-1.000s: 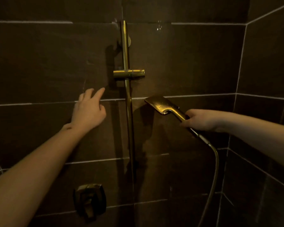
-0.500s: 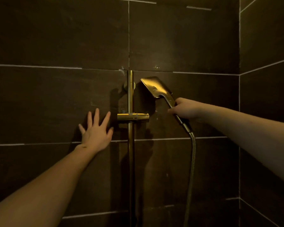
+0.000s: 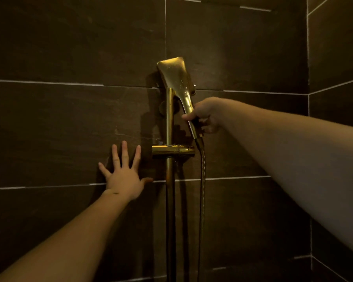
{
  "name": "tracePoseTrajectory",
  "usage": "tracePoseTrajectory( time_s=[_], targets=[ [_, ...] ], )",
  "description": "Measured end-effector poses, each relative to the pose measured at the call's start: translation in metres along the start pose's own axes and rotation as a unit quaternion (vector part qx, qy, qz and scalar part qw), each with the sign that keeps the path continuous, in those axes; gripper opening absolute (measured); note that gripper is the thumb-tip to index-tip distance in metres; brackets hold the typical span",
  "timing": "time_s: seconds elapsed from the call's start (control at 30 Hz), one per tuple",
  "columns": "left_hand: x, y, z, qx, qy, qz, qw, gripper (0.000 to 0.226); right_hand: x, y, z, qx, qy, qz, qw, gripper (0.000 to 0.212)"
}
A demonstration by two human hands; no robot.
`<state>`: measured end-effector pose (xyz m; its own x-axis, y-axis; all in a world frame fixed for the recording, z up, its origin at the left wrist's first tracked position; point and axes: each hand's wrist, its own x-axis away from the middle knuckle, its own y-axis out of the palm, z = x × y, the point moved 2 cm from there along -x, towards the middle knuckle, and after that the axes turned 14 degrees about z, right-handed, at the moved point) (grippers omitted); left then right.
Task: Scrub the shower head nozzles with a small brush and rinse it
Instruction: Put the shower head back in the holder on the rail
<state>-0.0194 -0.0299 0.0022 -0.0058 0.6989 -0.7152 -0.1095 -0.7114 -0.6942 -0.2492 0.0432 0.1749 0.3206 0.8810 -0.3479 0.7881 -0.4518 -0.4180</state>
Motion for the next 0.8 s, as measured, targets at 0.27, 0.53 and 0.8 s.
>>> tracePoseTrajectory(
  time_s=[0.27,0.53,0.8],
  targets=[
    [-0.002,0.000,0.000,-0.009,-0.007,-0.021,1.000,0.111,-0.003,-0.006,-0.013,-0.039,0.020,0.003,0.999,0.036],
    [0.000,-0.003,-0.002,-0.014,0.003,-0.025,1.000,0.108,-0.005,-0.012,-0.007,-0.126,0.010,-0.018,0.992,0.044],
    [0.002,-0.006,-0.007,-0.031,0.015,-0.030,0.999,0.106,-0.005,-0.004,0.003,-0.133,0.002,-0.055,0.990,0.041]
  ],
)
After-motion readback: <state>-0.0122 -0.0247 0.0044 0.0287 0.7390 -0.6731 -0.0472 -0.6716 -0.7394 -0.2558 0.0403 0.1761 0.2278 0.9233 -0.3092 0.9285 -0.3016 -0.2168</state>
